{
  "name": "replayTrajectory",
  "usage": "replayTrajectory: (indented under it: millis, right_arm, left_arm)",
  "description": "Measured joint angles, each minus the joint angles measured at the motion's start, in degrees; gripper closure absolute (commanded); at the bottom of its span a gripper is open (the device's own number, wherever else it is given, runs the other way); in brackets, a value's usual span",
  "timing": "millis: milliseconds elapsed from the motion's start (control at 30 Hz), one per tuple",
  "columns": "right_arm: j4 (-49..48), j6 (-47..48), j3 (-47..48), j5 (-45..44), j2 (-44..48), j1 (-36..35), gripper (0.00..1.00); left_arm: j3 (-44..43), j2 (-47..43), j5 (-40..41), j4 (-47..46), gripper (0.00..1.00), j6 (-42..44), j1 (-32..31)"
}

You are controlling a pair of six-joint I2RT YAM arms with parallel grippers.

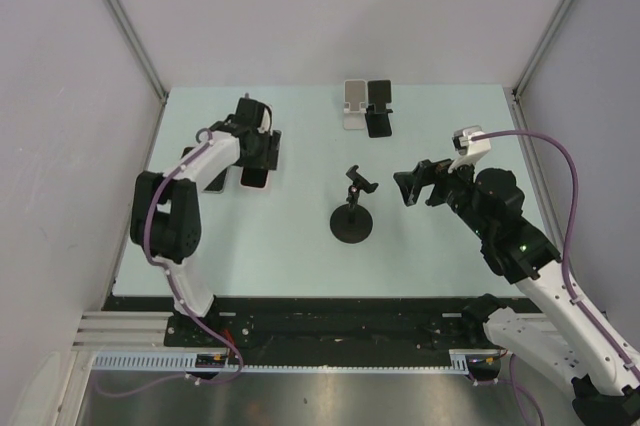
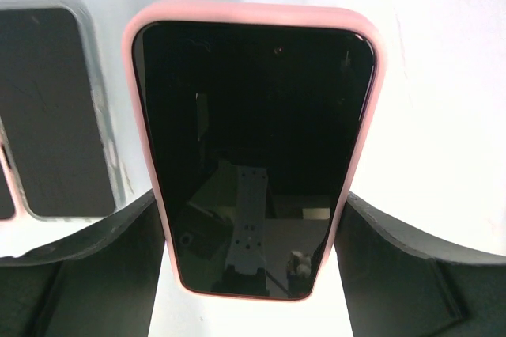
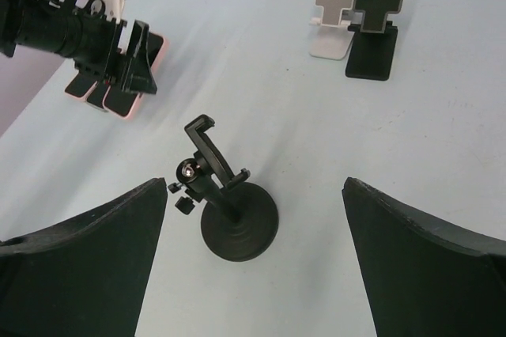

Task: Remove the phone from the phone stand

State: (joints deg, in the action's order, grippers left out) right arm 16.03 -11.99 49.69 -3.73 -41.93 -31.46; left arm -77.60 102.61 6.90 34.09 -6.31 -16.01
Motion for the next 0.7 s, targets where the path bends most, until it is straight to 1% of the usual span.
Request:
replayTrajectory:
  millis: [133, 300, 333, 400, 500, 600, 633, 700]
  right_arm:
    - [0.2, 0.4, -0.2, -0.5, 0.0, 0.1, 0.02]
    - [0.3, 1.2, -0.2, -1.5, 0.0, 0.1, 0.02]
    - [0.4, 1.4, -0.2, -1.5, -0.1, 0.1, 0.02]
    - [0.4, 1.6, -0.2, -1.5, -0.3, 0.1, 0.02]
    - [0.4, 1.6, -0.2, -1.4, -1.2, 0.1, 0.02]
    - [0.4, 1.6, -0.2, -1.4, -1.7, 0.1, 0.02]
    - [0.4, 1.6, -0.2, -1.4, -1.8, 0.1, 0.02]
    - [0.4, 1.6, -0.2, -1.4, -1.8, 0.1, 0.02]
  left_arm:
    - [-5.5, 5.4, 0.4, -0.3, 0.85, 0.8, 2.8]
    - [-6.5, 10.0, 0.5, -0.1, 0.82, 1.5, 5.3]
    - [-6.5, 10.7, 0.5, 0.1, 0.78, 1.8, 5.7]
    - [-6.5, 12.1, 0.5, 0.3, 0.73, 2.0, 6.3]
    - [-6.5, 13.4, 0.6, 0.5, 0.72, 2.4, 7.0]
    - [-6.5, 13.9, 1.0, 0.8, 0.68, 2.8, 7.4]
    - [-6.5, 13.9, 1.2, 0.8, 0.64, 2.9, 7.5]
    - [-6.5, 13.9, 1.8, 0.8, 0.60, 3.2, 7.5]
